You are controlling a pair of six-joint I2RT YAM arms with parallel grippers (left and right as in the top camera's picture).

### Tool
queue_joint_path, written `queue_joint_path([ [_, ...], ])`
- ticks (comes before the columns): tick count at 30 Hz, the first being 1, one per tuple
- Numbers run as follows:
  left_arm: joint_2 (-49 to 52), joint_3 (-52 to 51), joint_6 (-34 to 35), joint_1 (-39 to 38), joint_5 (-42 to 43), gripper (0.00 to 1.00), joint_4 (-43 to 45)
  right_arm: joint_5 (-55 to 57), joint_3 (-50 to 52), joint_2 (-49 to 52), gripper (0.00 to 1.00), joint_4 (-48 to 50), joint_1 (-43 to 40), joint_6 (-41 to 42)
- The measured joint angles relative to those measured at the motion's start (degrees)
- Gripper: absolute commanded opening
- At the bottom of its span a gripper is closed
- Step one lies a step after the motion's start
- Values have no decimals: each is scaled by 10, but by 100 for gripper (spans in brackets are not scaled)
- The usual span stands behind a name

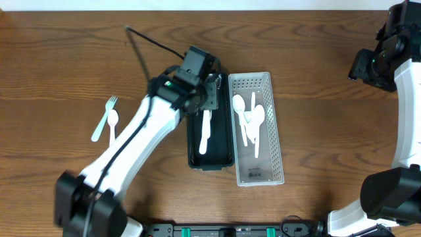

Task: Pack container
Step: 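Carry the second white fork into the black tray and release, then return the left gripper left and grasp a white spoon by its handle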

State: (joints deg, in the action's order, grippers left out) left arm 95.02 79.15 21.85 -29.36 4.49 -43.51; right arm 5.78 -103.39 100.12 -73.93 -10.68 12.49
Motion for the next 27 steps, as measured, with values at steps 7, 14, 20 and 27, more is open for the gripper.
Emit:
queue_joint_path([
  [7, 70, 0, -56, 0, 0, 7, -9, 0, 0, 0, 61, 0, 0, 0],
  [14, 79, 0, -74, 0, -2, 50, -10, 0, 0, 0, 61, 0, 0, 0],
  [20, 64, 9, -102, 0, -2, 64, -31, 0, 0, 0, 62, -1, 0, 0],
  [27, -51, 72, -116, 47, -38, 73, -87, 0, 0, 0, 62, -2, 0, -1],
])
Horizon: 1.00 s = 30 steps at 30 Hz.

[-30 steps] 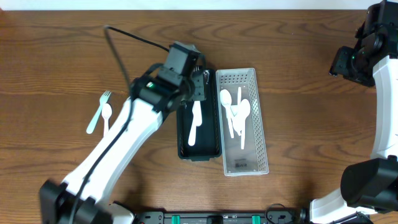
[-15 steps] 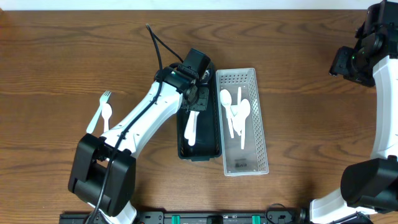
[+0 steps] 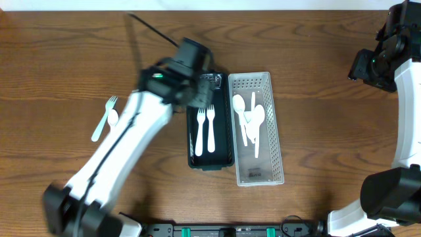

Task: Pack container
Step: 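Return the left gripper left and grasp a white spoon by its handle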

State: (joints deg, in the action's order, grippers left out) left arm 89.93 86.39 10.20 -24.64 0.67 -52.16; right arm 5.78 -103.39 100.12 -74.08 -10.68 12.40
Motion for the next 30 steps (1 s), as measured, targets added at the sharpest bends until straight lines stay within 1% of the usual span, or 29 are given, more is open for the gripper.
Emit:
queue_joint_path([
  [2, -34, 12, 1, 43, -9, 75, -12, 0, 0, 0, 62, 0, 0, -1],
  [6, -65, 23, -1, 172, -24, 79, -60, 0, 0, 0, 62, 0, 0, -1],
  [10, -29, 12, -26, 274, -18, 80, -81, 0, 0, 0, 62, 0, 0, -1],
  [14, 39, -11, -43, 339, -8, 80, -83, 0, 0, 0, 62, 0, 0, -1],
  [17, 90, -21, -57, 359, -6, 80, -84, 0, 0, 0, 62, 0, 0, -1],
  [22, 166, -26, -86, 361, -1, 80, -85, 0, 0, 0, 62, 0, 0, -1],
  [27, 215, -28, -107, 361, 3, 80, -80, 0, 0, 0, 63, 0, 0, -4],
  [30, 223, -38, -116, 361, 5, 81, -66, 0, 0, 0, 63, 0, 0, -7],
])
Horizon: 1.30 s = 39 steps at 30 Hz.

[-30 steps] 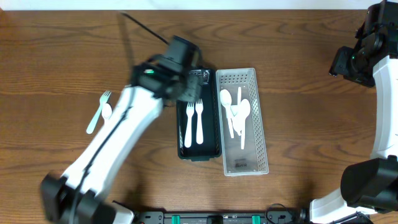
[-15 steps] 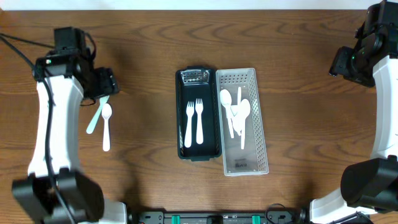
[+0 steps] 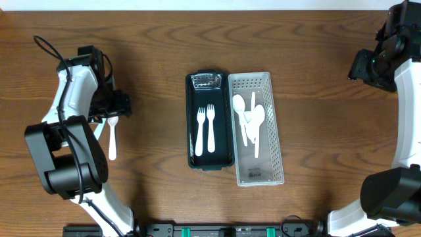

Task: Pack container
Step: 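Return the left gripper left and grasp a white spoon by its handle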

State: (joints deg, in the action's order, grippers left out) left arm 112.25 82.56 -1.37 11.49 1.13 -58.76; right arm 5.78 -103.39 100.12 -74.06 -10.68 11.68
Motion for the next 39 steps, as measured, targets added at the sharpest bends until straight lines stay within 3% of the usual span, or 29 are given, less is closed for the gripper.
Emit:
queue_joint_path([
  [20, 1, -97, -66, 12, 33, 81, 100, 0, 0, 0, 63, -2, 0, -2],
  [34, 3, -108, -75, 12, 35, 81, 106, 0, 0, 0, 63, -3, 0, -2],
  [37, 8, -108, -75, 12, 32, 74, 106, 0, 0, 0, 63, -3, 0, -2],
  [39, 8, -108, -73, 12, 30, 58, 104, 0, 0, 0, 63, -3, 0, -2],
])
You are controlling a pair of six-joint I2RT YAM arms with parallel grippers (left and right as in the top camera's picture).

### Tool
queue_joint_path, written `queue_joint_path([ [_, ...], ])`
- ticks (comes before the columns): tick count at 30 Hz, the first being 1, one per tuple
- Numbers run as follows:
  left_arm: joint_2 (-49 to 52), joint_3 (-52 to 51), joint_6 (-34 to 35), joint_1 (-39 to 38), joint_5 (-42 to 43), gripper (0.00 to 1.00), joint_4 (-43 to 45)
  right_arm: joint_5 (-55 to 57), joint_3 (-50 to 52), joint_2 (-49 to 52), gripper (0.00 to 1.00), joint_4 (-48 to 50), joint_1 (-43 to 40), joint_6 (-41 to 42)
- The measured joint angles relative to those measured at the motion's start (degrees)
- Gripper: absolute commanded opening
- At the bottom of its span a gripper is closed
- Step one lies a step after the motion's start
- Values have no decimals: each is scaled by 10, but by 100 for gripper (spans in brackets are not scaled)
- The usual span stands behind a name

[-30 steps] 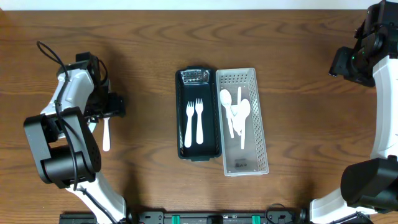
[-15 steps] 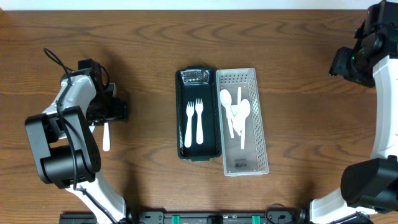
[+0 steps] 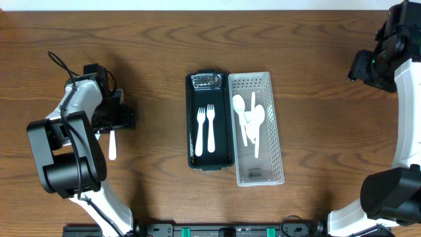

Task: Pack container
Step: 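Return the left gripper left and grasp a white spoon by its handle, then carry the white spoon into the black tray and release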

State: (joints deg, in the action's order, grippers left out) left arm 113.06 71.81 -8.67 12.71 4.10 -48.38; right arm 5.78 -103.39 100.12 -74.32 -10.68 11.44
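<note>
A black container [image 3: 223, 153] stands mid-table with two white forks [image 3: 204, 129] lying side by side in it. At the far left, my left gripper [image 3: 122, 118] sits over the loose cutlery on the table. Only a white spoon [image 3: 112, 146] shows there, its handle sticking out below the gripper and its bowl hidden. The pale green fork is not visible. Whether the fingers are open or shut cannot be made out. My right gripper [image 3: 366, 68] hangs at the far right edge, away from everything, its fingers unclear.
A white perforated basket [image 3: 263, 172] with several white spoons stands touching the black container's right side. A black cable loops from the left arm near the table's left edge. The arm bases are at the front edge.
My left gripper has shifted slightly toward the front and now covers the spoon's bowl. The pale fork's handle, partly visible before, is hidden. The container, the basket and the right arm are unchanged.
My left gripper was over the black container with one white fork showing beneath it. Then two forks lay in the container and the gripper was at its far end. Then the arm was at the far left above the spoon, and now sits closer over it.
</note>
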Motion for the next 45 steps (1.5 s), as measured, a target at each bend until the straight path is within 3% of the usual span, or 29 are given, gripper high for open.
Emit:
queue_joint_path([
  [4, 1, 0, -2, 0, 0, 39, -6, 0, 0, 0, 64, 0, 0, 0],
  [7, 1, 0, -3, 0, 0, 31, -8, 0, 0, 0, 63, 0, 0, 0],
  [21, 1, 0, -4, 0, 1, 12, -12, 0, 0, 0, 64, 0, 0, 0],
  [29, 1, 0, -3, 0, 1, 6, -12, 0, 0, 0, 63, 0, 0, 0],
  [38, -4, 9, 17, -7, 3, 6, -55, 0, 0, 0, 64, 0, 0, 0],
  [45, -102, 72, 56, -69, 3, 6, -117, 0, 0, 0, 64, 1, 0, 0],
])
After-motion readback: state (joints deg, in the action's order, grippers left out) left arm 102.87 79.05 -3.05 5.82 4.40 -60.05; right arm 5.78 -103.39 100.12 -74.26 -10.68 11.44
